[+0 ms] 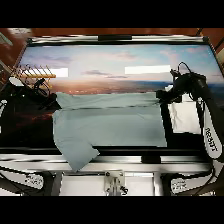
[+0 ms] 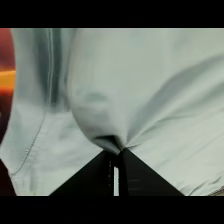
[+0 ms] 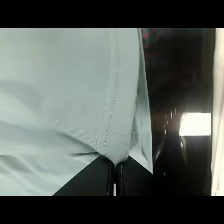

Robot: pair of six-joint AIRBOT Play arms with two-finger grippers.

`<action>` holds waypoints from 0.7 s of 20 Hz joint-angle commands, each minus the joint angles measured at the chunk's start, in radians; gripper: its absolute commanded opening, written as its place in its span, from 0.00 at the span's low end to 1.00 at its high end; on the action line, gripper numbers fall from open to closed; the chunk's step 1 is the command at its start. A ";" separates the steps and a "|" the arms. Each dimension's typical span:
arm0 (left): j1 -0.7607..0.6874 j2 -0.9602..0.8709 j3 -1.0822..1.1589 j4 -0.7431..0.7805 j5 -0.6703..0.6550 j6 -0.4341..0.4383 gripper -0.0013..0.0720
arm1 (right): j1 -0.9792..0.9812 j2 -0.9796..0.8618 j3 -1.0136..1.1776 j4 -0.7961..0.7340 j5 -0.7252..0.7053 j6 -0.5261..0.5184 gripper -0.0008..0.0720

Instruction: Fold the shirts.

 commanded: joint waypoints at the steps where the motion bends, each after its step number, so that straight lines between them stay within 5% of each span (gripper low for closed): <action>1: -0.003 0.000 -0.006 0.040 -0.007 0.004 0.06 | -0.001 -0.008 -0.034 -0.040 -0.046 0.010 0.09; 7: -0.005 -0.001 -0.006 0.053 -0.014 0.003 0.06 | -0.001 -0.008 -0.038 -0.060 -0.036 0.050 0.10; 8: -0.005 -0.001 -0.006 0.052 -0.015 -0.011 0.07 | -0.001 -0.008 -0.037 -0.039 -0.024 0.049 0.28; 9: -0.005 0.000 -0.006 0.052 -0.018 -0.024 0.25 | -0.002 -0.006 -0.037 -0.002 -0.023 0.022 0.64; 10: -0.003 0.002 -0.001 0.052 -0.034 -0.041 0.65 | -0.007 -0.003 -0.031 0.035 -0.038 -0.013 0.74; 11: 0.004 0.004 0.013 0.052 -0.062 -0.050 0.72 | -0.013 0.006 -0.017 0.044 -0.071 -0.019 0.74; 14: 0.043 0.058 0.047 0.055 -0.156 -0.051 0.56 | -0.053 0.087 0.003 0.021 -0.193 -0.058 0.74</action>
